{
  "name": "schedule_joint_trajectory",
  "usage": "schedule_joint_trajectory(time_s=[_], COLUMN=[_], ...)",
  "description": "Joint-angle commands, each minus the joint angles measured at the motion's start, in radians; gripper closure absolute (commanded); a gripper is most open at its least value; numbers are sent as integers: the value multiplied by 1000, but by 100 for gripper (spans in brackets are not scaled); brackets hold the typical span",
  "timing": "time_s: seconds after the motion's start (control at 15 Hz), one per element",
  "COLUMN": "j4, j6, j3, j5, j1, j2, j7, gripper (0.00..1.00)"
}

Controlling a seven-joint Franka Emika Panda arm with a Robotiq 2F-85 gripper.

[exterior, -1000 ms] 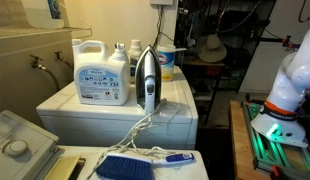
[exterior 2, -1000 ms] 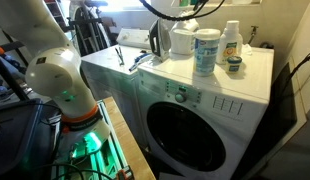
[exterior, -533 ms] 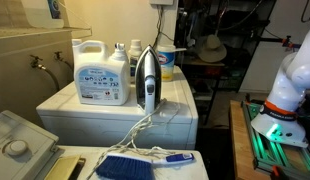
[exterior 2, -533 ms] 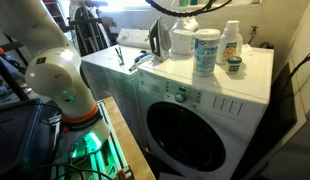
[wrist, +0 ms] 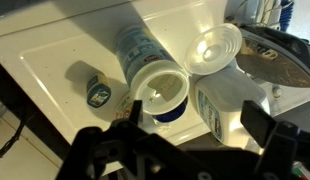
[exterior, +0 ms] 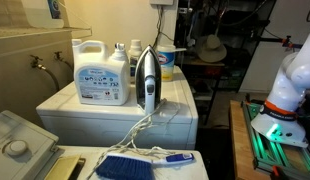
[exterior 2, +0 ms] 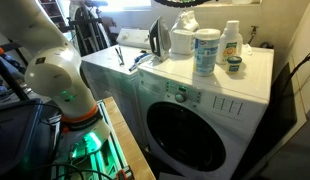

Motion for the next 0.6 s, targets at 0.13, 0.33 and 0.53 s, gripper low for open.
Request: schedule_joint_trajectory(time_s=[0.13, 0.33, 0.53], j4=[-50, 4, 5], j6=[53, 17, 17], j3=[-42, -44, -41], j5=[-6, -6, -5], j1=[-11, 3, 9], j2=[-53, -19, -17], j7=[31, 17, 17], gripper=[0, 0, 0])
